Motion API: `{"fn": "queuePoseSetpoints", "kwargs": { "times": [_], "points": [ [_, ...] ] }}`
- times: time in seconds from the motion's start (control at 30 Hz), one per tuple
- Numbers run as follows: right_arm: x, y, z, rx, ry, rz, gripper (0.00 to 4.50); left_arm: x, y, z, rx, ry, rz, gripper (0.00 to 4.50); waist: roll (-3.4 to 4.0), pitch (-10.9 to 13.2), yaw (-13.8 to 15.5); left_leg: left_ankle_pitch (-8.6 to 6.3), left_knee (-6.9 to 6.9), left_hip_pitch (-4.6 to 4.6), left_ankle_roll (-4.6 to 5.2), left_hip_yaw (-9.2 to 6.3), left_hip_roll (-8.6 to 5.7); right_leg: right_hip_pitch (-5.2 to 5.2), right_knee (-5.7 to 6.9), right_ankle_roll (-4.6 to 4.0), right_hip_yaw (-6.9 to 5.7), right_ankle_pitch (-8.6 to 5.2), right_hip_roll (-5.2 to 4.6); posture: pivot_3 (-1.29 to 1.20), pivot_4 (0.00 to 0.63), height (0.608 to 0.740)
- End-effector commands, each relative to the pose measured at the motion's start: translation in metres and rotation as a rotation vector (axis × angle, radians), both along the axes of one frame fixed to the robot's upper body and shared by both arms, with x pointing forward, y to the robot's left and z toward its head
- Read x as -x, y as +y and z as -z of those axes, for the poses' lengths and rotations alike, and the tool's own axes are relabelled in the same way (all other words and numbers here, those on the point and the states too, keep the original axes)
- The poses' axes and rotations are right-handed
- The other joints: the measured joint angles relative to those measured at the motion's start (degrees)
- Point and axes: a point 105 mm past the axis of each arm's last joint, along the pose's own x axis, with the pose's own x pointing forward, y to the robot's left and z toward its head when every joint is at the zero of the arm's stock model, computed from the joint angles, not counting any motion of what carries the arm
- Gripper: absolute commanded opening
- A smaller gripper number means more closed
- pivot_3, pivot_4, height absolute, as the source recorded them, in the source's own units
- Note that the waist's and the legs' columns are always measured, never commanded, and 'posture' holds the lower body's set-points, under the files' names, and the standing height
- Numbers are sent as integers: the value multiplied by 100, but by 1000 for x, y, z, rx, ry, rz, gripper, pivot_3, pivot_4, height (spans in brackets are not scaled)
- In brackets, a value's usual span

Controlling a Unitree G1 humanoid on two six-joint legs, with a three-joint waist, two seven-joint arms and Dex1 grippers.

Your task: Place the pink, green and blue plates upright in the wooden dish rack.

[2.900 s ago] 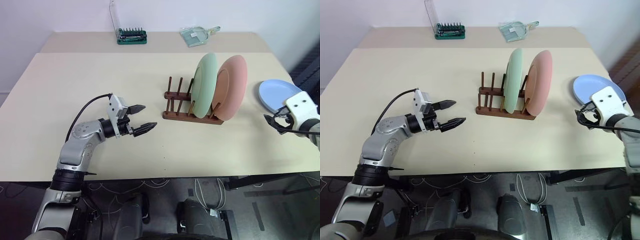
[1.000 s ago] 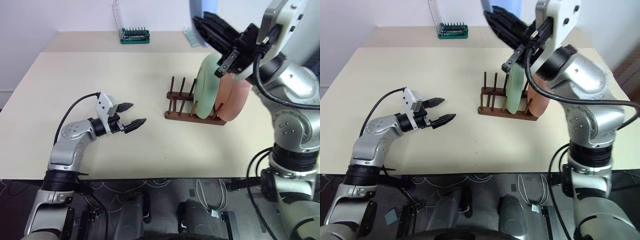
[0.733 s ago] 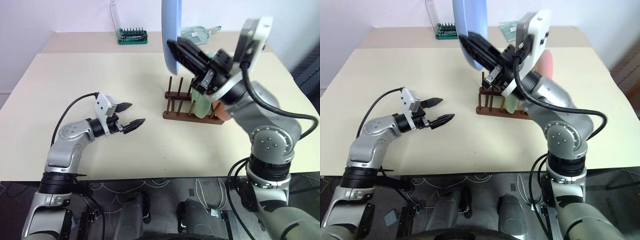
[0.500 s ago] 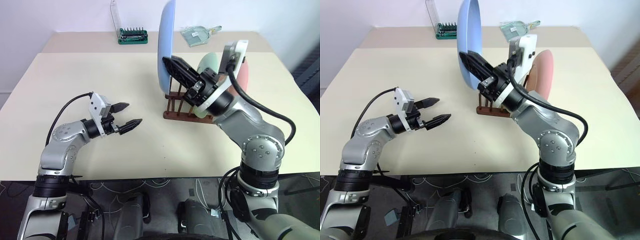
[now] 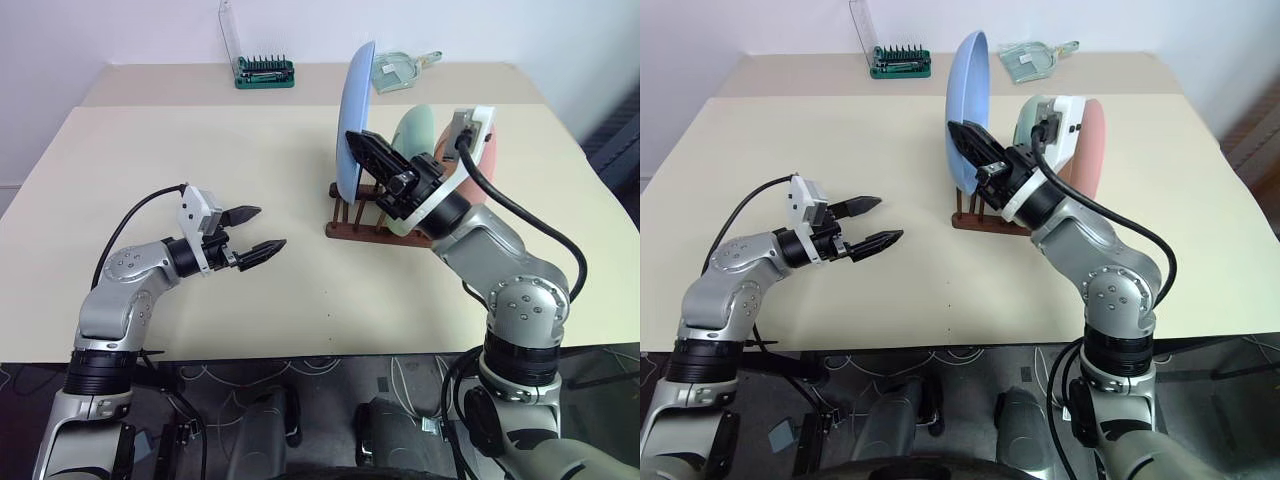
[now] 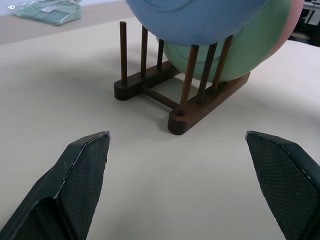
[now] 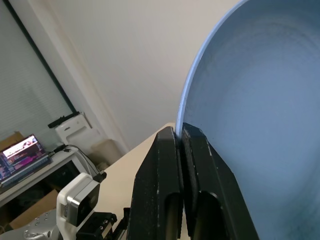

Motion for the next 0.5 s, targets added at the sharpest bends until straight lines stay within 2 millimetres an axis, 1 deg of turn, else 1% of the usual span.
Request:
{"fn": "queuePoseSetpoints", "kwargs": {
  "times": [0.03, 0.5],
  "points": [
    [2, -7, -8, -55, -12, -6, 28, 3, -2, -13, 3, -52, 16, 4500, 0, 0, 1, 0, 0, 0, 0, 0, 0, 0, 0, 0, 0, 0, 0, 0, 150, 736],
    [-7, -9, 2, -63, 67, -26, 28, 2, -2, -12, -2, -55, 10, 4500, 0, 0, 0, 0, -2, 0, 0, 0, 0, 0, -1, 0, 0, 0, 0, 0, 150, 736]
  ]
}}
